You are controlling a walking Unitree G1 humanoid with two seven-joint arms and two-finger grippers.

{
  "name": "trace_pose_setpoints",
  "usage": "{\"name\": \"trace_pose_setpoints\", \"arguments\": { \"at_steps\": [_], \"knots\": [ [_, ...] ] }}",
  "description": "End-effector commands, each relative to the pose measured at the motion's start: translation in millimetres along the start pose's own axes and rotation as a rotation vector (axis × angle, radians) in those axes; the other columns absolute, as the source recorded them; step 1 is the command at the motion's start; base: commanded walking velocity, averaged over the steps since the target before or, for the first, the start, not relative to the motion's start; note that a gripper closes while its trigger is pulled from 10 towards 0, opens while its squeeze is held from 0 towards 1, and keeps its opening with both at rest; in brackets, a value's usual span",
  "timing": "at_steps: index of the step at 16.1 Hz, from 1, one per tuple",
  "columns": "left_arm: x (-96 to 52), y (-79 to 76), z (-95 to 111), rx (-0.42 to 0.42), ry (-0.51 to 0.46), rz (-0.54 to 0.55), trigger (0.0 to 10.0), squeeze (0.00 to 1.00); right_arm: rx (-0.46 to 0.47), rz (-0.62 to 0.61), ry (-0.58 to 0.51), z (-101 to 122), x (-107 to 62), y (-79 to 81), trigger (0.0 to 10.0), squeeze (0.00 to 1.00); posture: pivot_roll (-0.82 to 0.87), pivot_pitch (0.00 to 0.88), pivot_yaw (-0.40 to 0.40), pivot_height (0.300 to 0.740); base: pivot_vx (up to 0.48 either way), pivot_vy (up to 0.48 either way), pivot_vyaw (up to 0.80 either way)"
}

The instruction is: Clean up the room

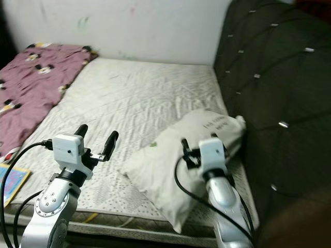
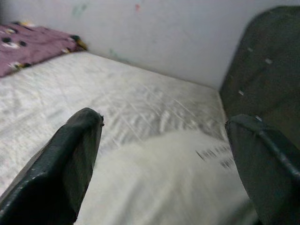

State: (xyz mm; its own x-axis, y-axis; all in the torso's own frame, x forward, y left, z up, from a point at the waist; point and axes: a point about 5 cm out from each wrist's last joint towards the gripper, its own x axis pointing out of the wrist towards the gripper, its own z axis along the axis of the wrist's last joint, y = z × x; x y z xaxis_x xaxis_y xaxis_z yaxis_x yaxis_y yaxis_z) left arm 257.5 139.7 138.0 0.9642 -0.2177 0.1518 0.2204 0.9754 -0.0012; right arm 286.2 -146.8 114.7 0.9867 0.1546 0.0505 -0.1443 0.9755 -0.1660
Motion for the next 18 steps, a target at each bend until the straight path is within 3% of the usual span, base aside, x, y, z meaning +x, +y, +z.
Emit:
{"name": "trace_pose_setpoints", "arguments": {
  "at_steps": [1, 9, 13, 18],
  "knots": [
    [-2.6, 0.8, -1.6, -0.005, 0.013, 0.018, 10.0, 0.0, 0.004, 0.004, 0.011, -1.7, 1.8, 0.6, 10.0, 0.0, -0.01, 0.031, 0.004, 0.74, 0.289, 0.0, 0.0],
    [-3.8, -1.8, -3.0, -0.01, 0.032, 0.024, 10.0, 0.0, 0.017, -0.008, 0.023, -1.9, 3.1, 0.1, 10.0, 0.0, 0.0, 0.068, 0.001, 0.74, 0.037, 0.0, 0.0],
    [-3.5, -2.0, -3.3, -0.006, 0.039, 0.032, 10.0, 0.0, 0.02, -0.009, 0.037, -4.5, 1.7, -0.2, 10.0, 0.0, 0.0, 0.076, -0.001, 0.74, 0.0, 0.0, -0.74],
    [-3.2, -0.8, -3.7, -0.007, 0.046, 0.054, 10.0, 0.0, 0.016, 0.012, 0.027, -3.0, 2.5, 2.0, 10.0, 0.0, 0.0, 0.081, -0.006, 0.74, 0.0, 0.0, 0.0]
  ]
}}
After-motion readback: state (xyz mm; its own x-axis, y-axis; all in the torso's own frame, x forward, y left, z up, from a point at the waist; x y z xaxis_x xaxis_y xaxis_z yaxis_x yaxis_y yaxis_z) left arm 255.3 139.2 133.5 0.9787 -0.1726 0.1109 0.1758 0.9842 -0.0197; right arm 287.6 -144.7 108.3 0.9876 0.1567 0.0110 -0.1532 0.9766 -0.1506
